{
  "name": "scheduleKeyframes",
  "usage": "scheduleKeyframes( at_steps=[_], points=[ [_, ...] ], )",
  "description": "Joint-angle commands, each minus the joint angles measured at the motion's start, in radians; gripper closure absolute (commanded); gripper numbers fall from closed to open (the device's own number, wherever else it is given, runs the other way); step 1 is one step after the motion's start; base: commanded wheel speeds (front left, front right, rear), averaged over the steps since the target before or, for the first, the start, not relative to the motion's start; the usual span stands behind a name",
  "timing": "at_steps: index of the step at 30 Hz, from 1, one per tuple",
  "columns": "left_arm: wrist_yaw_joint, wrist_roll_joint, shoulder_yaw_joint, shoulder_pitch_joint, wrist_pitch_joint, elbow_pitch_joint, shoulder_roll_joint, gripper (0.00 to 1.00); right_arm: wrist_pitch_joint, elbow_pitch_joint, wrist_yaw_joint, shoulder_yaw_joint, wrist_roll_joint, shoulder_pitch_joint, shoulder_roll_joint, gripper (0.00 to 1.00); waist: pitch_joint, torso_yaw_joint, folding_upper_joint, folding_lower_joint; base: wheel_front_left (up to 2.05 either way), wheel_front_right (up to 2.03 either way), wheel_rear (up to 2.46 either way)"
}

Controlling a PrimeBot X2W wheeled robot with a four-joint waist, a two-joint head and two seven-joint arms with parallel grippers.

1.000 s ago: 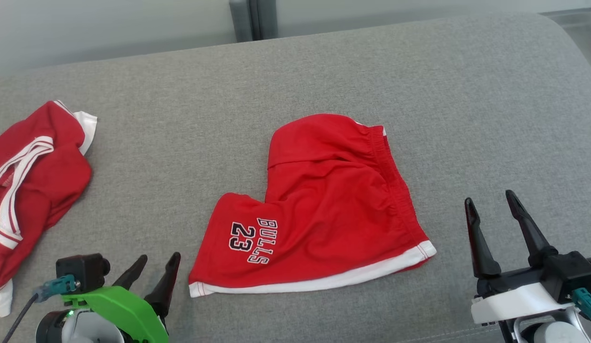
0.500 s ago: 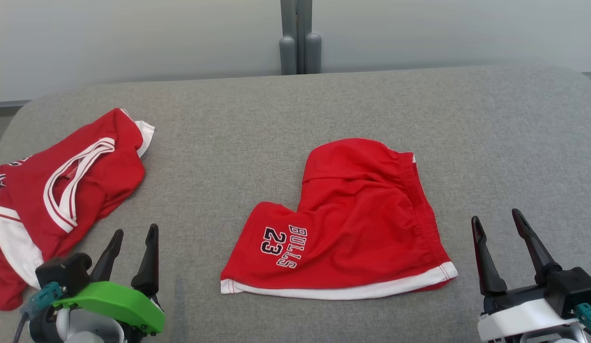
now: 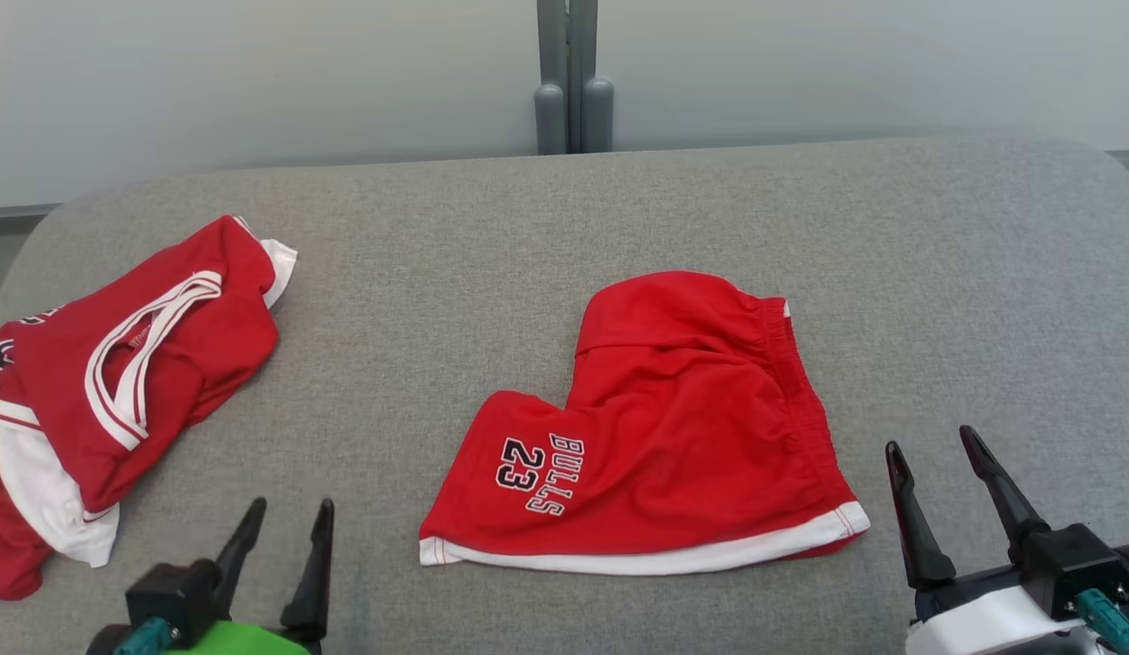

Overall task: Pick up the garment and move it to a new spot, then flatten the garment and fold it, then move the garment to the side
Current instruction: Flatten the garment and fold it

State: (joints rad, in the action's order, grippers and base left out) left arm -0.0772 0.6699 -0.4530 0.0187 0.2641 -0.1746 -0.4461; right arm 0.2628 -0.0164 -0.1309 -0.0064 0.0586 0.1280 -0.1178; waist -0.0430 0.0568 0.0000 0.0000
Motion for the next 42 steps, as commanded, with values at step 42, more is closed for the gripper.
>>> scheduleKeyframes(
  at_steps=[42],
  points=[
    [0.133,0.085,-0.177,0.161,-0.401,-0.075,0.042,0.0,-0.011,0.446,0.001,0.549,0.193,-0.342,-0.318,0.07,-0.134,-0.032,0.0,0.0,0.0,0.0,0.0]
  ],
)
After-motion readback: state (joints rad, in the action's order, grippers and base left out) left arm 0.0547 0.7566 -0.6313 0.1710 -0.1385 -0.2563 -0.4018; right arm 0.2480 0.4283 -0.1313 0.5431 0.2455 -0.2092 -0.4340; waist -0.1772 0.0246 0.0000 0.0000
